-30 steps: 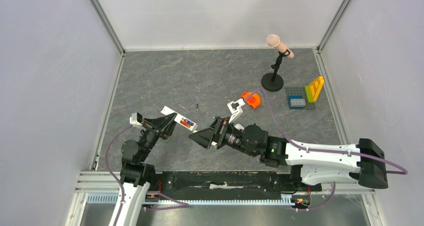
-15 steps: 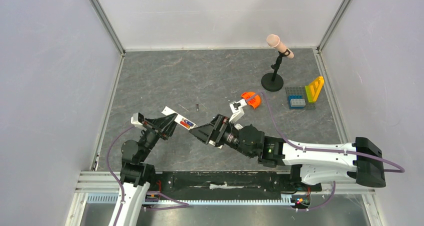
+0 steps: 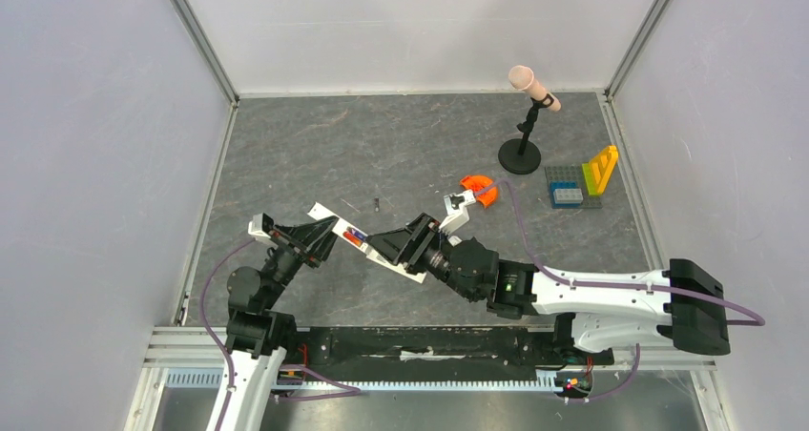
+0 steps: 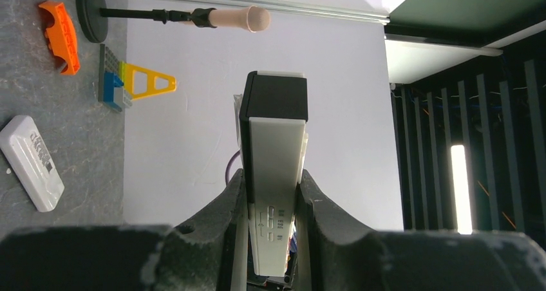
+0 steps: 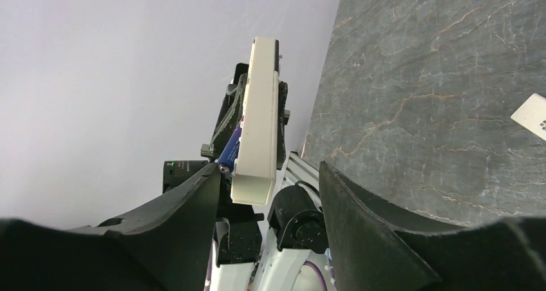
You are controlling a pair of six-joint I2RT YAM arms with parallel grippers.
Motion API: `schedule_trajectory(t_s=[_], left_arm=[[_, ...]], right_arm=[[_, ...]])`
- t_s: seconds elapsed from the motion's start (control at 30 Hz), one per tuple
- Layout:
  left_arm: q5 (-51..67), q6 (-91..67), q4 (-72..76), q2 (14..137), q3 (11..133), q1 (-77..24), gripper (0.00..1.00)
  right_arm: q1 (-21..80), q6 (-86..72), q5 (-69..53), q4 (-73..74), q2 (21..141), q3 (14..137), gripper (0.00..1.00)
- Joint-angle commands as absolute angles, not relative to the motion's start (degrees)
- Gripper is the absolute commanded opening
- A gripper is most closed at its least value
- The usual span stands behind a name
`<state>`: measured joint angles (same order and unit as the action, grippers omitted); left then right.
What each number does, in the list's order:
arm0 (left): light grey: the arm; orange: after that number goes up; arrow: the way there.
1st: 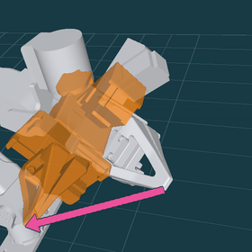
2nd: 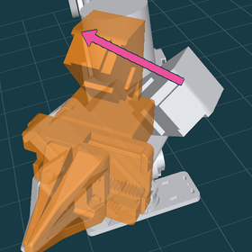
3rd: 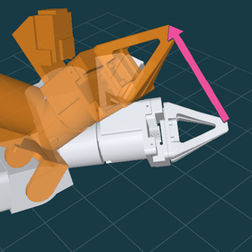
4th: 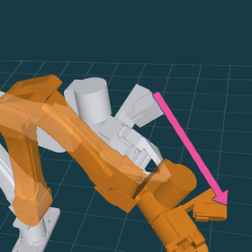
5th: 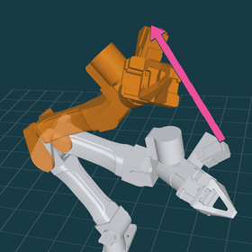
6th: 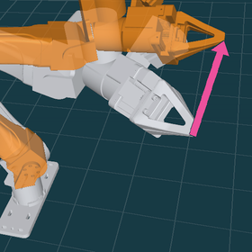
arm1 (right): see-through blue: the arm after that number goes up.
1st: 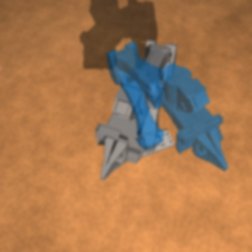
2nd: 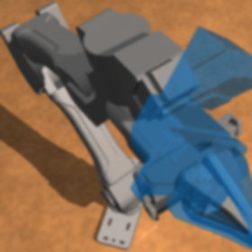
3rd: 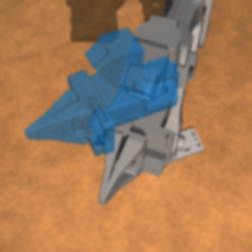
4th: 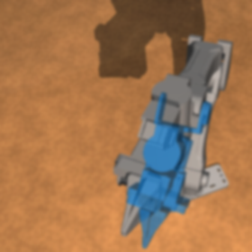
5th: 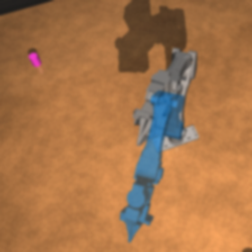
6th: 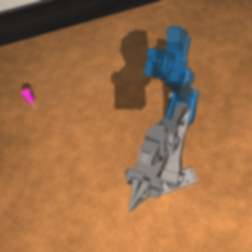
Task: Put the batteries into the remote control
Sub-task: Load the battery into the remote control.
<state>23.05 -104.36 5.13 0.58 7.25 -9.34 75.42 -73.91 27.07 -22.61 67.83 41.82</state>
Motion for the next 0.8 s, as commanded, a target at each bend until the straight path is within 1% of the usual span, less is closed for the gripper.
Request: schedule_trajectory(t_s=[0.0, 0.3, 0.77], left_arm=[[24.7, -106.2, 4.8, -3.1, 10.2, -9.1, 0.02], [25.5, -105.5, 4.2, -3.2, 10.8, -9.2, 0.02], [27.4, -105.0, 4.7, -3.4, 12.3, -9.1, 0.02]], right_arm=[[74.9, -75.3, 28.4, -24.3, 68.2, 43.5, 0.58], [74.6, -76.1, 28.0, -23.9, 68.6, 43.2, 0.52], [74.5, -77.4, 25.9, -20.7, 70.9, 44.9, 0.47]])
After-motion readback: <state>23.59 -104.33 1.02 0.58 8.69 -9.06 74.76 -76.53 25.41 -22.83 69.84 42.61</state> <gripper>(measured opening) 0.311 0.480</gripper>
